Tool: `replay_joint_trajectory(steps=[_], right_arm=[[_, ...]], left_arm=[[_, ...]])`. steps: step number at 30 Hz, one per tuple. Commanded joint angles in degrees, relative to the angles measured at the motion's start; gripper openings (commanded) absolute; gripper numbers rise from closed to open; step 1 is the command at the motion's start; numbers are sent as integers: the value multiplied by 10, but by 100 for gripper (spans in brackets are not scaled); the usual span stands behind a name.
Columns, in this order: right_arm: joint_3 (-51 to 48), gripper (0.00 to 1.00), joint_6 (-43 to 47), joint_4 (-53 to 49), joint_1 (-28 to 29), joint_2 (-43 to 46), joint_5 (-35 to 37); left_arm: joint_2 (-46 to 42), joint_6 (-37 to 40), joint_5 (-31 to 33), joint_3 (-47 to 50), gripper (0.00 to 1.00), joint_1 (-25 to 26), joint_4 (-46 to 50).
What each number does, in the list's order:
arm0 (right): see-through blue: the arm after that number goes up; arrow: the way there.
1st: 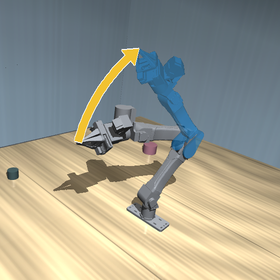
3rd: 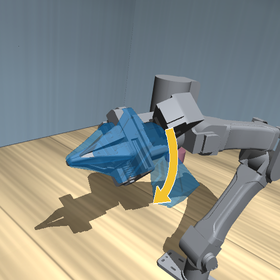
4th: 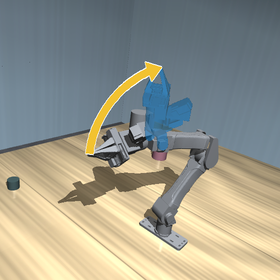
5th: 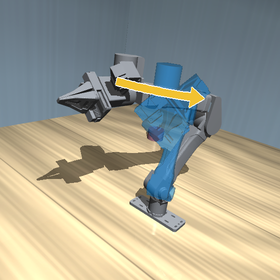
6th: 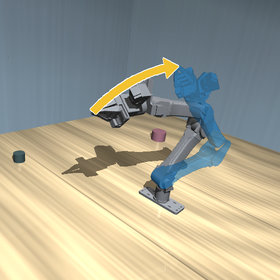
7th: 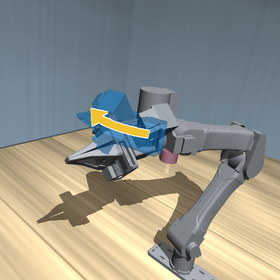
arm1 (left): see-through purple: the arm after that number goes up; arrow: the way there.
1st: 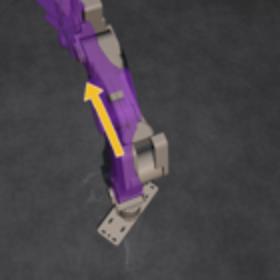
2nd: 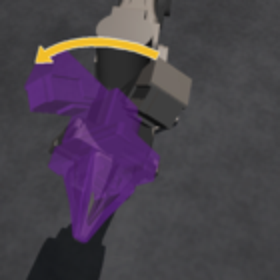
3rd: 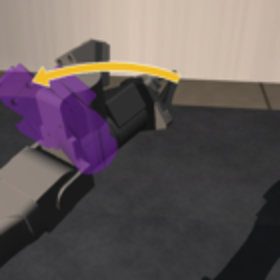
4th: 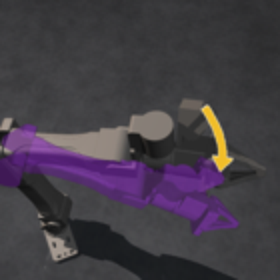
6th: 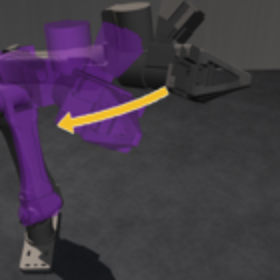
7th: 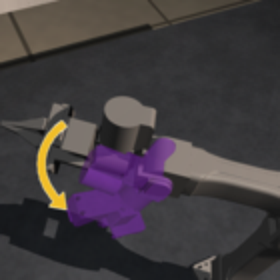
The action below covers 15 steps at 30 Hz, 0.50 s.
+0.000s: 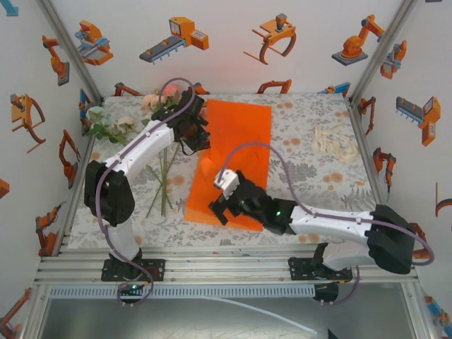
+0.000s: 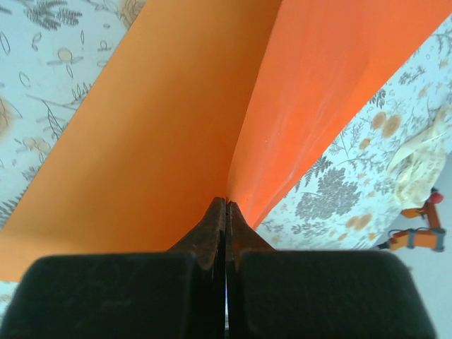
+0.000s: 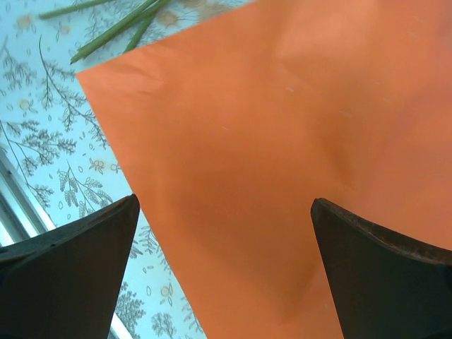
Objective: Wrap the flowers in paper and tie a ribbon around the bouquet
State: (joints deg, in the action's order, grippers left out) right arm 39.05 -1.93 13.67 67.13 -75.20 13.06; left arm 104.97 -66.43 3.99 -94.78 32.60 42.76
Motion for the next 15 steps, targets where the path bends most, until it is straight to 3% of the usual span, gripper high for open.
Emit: replay_joint_trajectory(steps=[1,7,12,14,15], right_arm=[[22,99,71,59,46,-48,108],[75,99,160,91,119,-163,257],[103,99,240,119,134,-227,399],[106,91,269,138,134,-242,438],[104,77,279,148,133,-247,449]], left_arm=[[-11,-88,-2,-17,0,0,36],[-6,-115,4,-29,0,3,45],[-7,-120,23,-33,0,3,59],[-9,-122,27,-33,0,2,62],[-11,-123,29,-32,0,3,62]])
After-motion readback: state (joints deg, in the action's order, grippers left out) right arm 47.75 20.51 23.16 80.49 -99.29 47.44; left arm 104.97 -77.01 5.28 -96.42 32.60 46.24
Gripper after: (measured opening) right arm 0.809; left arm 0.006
